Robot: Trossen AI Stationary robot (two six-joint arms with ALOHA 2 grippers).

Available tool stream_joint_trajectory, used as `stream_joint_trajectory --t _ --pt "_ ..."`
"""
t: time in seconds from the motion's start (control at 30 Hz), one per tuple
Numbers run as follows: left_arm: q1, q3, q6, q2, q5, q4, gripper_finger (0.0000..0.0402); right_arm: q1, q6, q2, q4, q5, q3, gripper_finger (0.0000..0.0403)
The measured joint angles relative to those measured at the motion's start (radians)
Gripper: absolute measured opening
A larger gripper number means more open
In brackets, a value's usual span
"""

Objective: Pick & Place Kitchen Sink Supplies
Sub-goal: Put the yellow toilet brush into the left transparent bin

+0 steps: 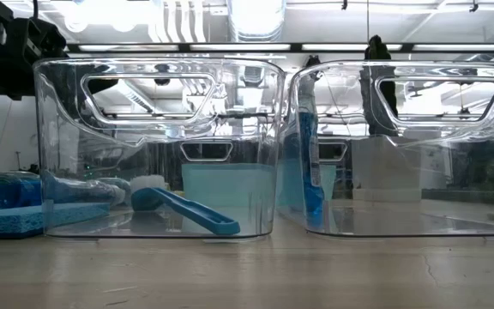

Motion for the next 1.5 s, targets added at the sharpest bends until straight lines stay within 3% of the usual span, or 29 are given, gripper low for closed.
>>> stream_joint_trajectory --t 0.37,0.83,1.13,1.5 --pt "0.000 0.000 0.000 0.000 0.000 0.000 0.0000 -0.004 0.011 0.000 0.162 0.058 -0.096 0.0233" --pt "0.000 0.000 0.000 0.000 0.000 0.000 0.0000 -0.031 0.002 0.000 0.192 0.058 -0.117 0.0210" --pt "0.000 0.000 0.000 0.000 0.000 0.000 0.0000 -0.031 -0.023 0.000 0.197 0.036 -0.118 0.0151" --pt "0.000 0.000 0.000 0.000 0.000 0.000 0.0000 -0.016 -0.053 0.000 0.195 -0.012 -0.127 0.0048"
